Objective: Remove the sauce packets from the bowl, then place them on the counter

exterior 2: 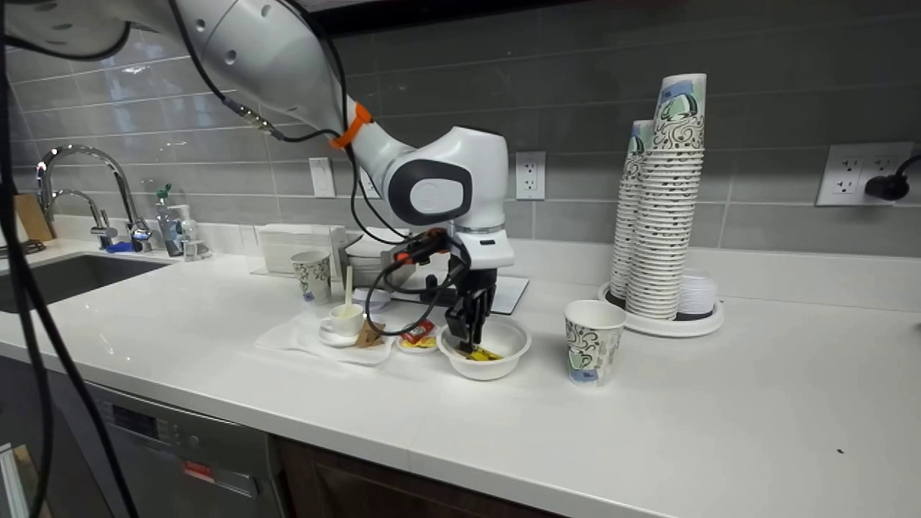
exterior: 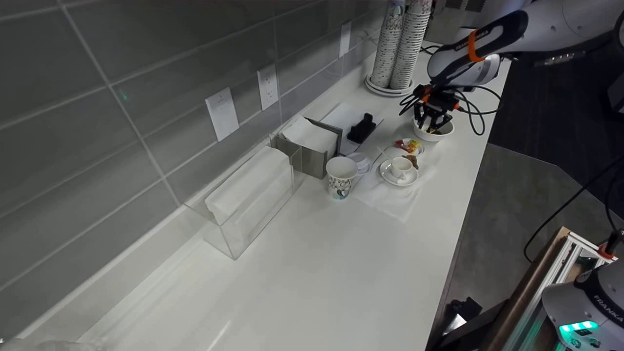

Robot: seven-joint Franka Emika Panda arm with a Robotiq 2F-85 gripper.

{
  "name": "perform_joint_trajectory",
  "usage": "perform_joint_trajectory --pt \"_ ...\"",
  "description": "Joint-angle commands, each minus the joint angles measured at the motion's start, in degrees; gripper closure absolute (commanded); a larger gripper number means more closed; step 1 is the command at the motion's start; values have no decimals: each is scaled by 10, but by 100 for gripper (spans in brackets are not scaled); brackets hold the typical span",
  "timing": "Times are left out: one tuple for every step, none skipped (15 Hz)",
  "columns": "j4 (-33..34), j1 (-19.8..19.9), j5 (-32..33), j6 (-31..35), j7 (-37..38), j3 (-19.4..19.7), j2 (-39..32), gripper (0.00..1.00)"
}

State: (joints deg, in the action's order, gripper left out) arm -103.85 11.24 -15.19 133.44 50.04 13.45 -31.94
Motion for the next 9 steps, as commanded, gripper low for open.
perform_joint_trajectory --pt "20 7 -8 -7 -7 -5 -13 65" --pt "20 7 -8 -6 -7 -4 -13 64" --pt "21 7 -7 -5 -6 -4 -14 69" --pt "22 7 -7 -6 -7 -4 -14 73" --pt "23 7 -7 -6 -7 -4 -15 77" --pt "23 7 -7 -5 -6 -4 -16 89" --pt "23 6 -6 -4 -6 -3 -16 92" --pt "22 6 -6 -4 -6 -3 -15 95" --pt "21 6 -5 -3 -6 -3 -14 100"
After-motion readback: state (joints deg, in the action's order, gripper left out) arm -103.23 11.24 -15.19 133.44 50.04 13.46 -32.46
